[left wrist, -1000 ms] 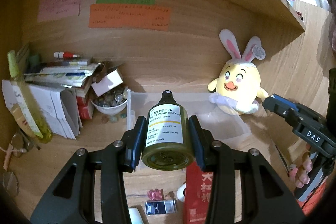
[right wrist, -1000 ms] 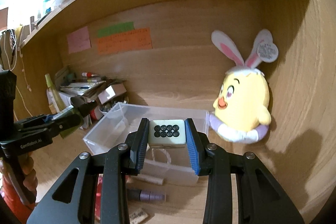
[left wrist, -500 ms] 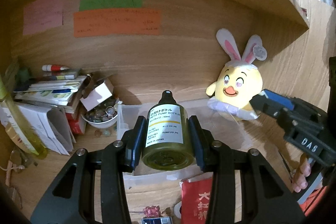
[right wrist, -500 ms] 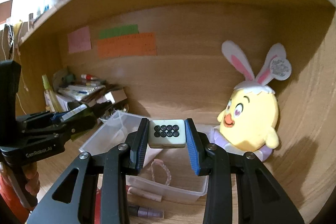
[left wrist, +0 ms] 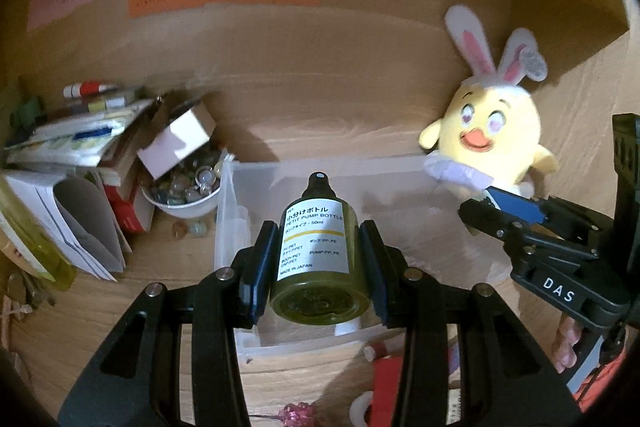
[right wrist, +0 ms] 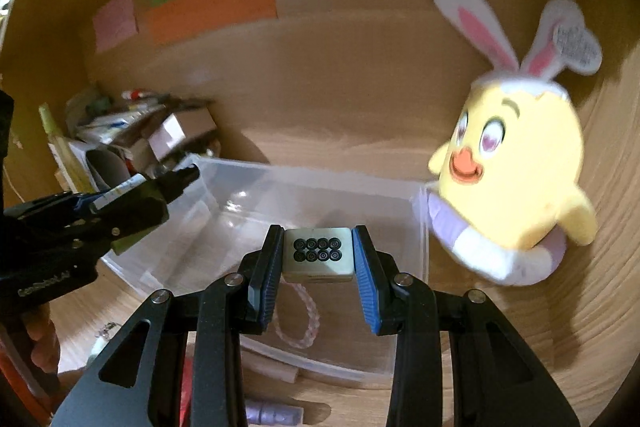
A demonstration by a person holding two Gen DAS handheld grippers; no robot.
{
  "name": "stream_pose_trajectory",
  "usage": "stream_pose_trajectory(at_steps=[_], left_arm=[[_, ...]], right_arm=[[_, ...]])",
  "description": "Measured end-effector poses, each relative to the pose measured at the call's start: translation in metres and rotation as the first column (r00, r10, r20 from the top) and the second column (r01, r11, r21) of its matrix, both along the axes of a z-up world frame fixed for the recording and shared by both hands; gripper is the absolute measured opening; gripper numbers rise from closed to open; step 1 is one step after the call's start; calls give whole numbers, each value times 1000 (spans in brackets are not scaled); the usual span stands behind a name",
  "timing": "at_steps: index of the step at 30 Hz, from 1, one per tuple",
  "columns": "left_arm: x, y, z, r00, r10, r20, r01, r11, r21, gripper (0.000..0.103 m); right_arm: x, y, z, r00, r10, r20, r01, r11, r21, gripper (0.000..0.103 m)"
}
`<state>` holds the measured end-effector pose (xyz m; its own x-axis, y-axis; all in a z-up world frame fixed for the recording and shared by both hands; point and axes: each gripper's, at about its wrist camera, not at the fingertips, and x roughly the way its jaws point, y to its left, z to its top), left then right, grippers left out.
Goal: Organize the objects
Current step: 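Carry the domino tile and pump bottle over the clear box with both tools, then open both tools to release the domino tile and pump bottle into the box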
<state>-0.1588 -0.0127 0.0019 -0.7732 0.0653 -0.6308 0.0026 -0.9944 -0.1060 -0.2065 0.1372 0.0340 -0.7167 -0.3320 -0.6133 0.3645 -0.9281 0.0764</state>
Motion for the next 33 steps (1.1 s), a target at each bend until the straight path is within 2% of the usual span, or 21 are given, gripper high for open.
stream_pose_trajectory(at_steps=[13, 28, 33], left_arm=[[-18, 6, -31, 996, -23, 91, 24, 1000, -11, 41], [-24, 3, -36, 991, -46, 122, 47, 999, 1, 42], [-20, 1, -32, 992, -53, 118, 51, 998, 23, 50]], right_arm=[[-18, -12, -32, 996, 1, 94, -8, 998, 65, 31], [-17, -21, -42, 995, 1, 103, -12, 994, 105, 31], [-19, -20, -43, 991, 9, 130, -20, 997, 80, 31]])
